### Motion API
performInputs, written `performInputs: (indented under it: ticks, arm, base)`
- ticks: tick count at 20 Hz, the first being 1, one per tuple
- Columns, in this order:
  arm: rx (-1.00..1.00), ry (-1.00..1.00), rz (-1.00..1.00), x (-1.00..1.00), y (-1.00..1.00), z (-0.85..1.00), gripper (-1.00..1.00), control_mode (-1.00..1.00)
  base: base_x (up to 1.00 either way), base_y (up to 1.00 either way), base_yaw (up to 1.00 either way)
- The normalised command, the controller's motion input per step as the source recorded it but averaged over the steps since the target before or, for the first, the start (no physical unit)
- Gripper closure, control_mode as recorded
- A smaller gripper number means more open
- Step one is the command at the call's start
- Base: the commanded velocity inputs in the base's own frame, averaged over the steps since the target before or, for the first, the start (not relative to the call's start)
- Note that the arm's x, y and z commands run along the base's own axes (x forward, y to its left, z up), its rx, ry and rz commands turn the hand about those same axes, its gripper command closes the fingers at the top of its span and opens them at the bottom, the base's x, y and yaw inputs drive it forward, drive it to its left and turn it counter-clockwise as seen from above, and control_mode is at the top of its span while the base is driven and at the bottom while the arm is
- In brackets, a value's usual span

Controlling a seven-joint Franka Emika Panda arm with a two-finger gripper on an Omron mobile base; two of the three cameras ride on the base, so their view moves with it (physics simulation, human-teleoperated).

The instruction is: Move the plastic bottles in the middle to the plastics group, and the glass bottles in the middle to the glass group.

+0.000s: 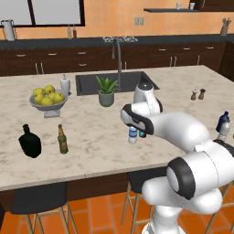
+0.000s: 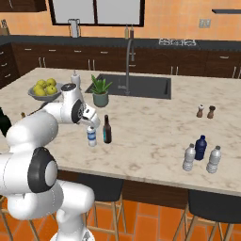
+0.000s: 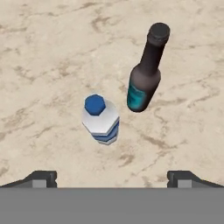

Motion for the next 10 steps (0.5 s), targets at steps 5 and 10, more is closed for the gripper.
performInputs:
  ticks: [5, 10]
  arm:
    - [0.1, 0.0, -0.1, 0.1, -0.01, -0.32, -1.0, -1.0]
    - [0.01, 0.0, -0.09, 0.22, -0.01, -0.26, -1.0, -1.0]
  base:
    - [0.0, 0.0, 0.0]
    - [0.0, 0.0, 0.0]
